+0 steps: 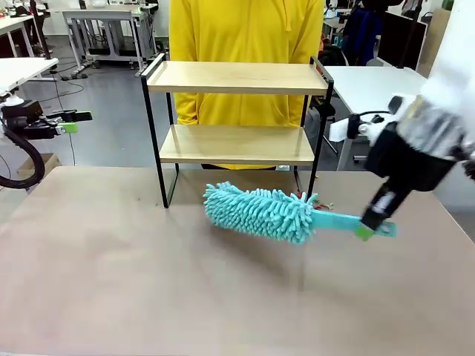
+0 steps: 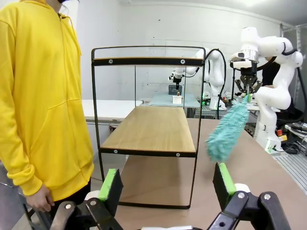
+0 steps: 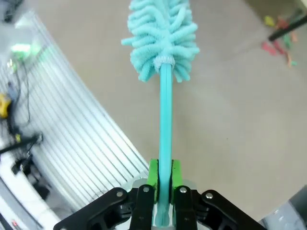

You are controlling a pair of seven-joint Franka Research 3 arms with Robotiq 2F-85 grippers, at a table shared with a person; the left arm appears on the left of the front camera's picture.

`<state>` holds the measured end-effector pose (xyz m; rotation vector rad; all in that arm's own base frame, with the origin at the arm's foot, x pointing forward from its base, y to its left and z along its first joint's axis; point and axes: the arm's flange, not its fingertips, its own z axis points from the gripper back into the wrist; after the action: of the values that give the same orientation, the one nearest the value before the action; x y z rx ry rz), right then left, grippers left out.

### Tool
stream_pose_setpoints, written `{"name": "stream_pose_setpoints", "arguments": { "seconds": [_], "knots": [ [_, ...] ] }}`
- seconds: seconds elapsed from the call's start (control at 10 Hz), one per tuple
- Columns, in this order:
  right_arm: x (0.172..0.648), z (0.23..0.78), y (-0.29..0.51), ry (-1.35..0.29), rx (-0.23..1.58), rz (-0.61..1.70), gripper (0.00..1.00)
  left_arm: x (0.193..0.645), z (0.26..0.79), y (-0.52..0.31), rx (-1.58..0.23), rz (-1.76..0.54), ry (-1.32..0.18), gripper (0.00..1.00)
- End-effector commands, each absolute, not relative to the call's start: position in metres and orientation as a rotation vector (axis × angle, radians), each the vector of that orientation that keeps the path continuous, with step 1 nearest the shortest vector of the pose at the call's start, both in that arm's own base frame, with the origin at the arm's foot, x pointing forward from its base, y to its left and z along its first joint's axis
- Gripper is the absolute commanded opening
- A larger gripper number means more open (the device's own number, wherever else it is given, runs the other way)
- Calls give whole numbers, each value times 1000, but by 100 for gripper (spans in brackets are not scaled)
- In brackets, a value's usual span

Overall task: Clean the shelf.
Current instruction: Clean the specific section of the Shelf indicated by the human with the Duster, then hand the Duster back to the human.

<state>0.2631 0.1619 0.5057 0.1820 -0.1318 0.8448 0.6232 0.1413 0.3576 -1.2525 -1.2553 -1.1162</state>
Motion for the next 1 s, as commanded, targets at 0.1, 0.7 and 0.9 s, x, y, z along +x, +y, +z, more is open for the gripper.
{"name": "stream_pose_setpoints", "arguments": {
  "seconds": [0.1,0.7,0.9],
  "knots": [
    [238,562,92,-39,302,1069,14,621,360,141,-1255,-1119,-1257,100],
    [224,582,65,27,262,1148,14,621,360,141,-1255,-1119,-1257,100],
    [224,582,65,27,262,1148,14,621,360,141,-1255,-1119,-1257,100]
  ]
}}
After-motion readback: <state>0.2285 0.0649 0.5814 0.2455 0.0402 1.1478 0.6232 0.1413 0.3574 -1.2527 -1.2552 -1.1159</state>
